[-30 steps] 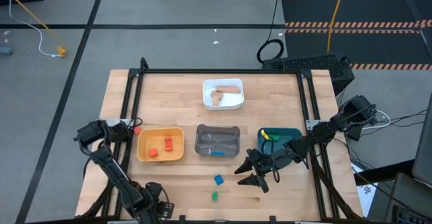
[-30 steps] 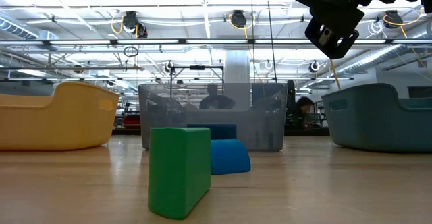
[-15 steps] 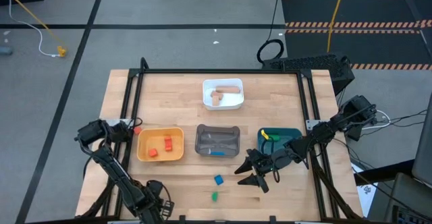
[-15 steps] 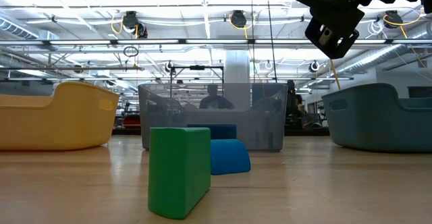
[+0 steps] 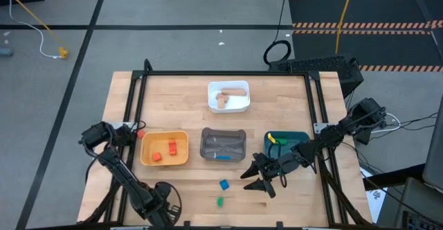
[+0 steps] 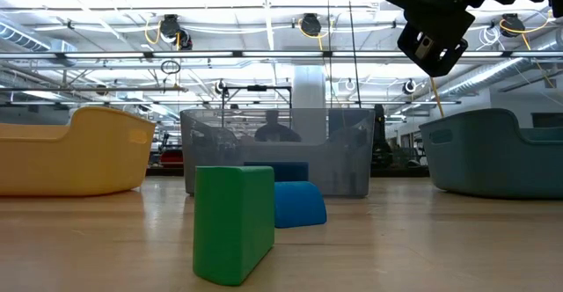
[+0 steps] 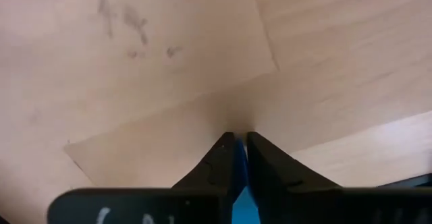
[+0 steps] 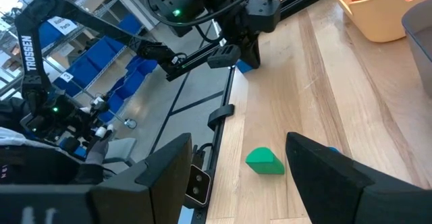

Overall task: Sort & place blocks by color
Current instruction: Put the left blue triangular block into the black bin

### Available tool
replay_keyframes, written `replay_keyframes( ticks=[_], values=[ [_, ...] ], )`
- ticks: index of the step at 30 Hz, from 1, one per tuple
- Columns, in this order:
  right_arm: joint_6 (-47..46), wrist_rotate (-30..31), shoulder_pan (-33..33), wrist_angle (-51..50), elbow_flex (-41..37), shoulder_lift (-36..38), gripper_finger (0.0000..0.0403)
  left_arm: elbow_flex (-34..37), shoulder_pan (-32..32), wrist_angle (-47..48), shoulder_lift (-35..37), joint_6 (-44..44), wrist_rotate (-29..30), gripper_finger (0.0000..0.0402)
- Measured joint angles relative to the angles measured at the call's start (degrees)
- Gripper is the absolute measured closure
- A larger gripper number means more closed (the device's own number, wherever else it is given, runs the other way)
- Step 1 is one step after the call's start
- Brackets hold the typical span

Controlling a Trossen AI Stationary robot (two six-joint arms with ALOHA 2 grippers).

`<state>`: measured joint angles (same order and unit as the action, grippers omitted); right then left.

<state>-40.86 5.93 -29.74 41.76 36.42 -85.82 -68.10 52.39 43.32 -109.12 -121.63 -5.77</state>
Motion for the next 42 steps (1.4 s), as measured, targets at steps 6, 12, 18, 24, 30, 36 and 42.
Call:
replay_keyframes(
  ticks=[6,12,18,24,30,36,42],
  values=[
    [-0.01,0.01,0.0,0.0,0.0,0.0,0.0172,0.02,-2.25,4.36,0.02,5.25,2.91,0.0375],
    [0.0,0.0,0.0,0.0,0.0,0.0,0.0172,0.06,-6.43,7.88,-0.02,15.1,5.35,0.0376],
    [0.0,0.0,0.0,-0.04,0.0,0.0,0.0172,0.13,-10.65,8.73,-0.02,31.27,9.18,0.0376],
    [0.0,0.01,0.01,-0.03,0.0,0.0,0.0172,0.34,-11.92,7.61,0.37,43.2,14.88,0.0386],
    [0.0,0.0,0.02,-0.31,0.0,0.0,0.0172,0.37,-11.91,6.33,3.88,43.28,19.76,0.0394],
    [0.0,0.02,0.02,-0.02,0.0,0.0,0.0172,0.28,-11.99,2.42,8.54,41.49,21.92,0.034],
    [-0.01,0.0,0.01,-0.04,0.0,0.0,0.0172,0.24,-12.03,0.41,10.17,41.63,22.32,0.0257]
  ],
)
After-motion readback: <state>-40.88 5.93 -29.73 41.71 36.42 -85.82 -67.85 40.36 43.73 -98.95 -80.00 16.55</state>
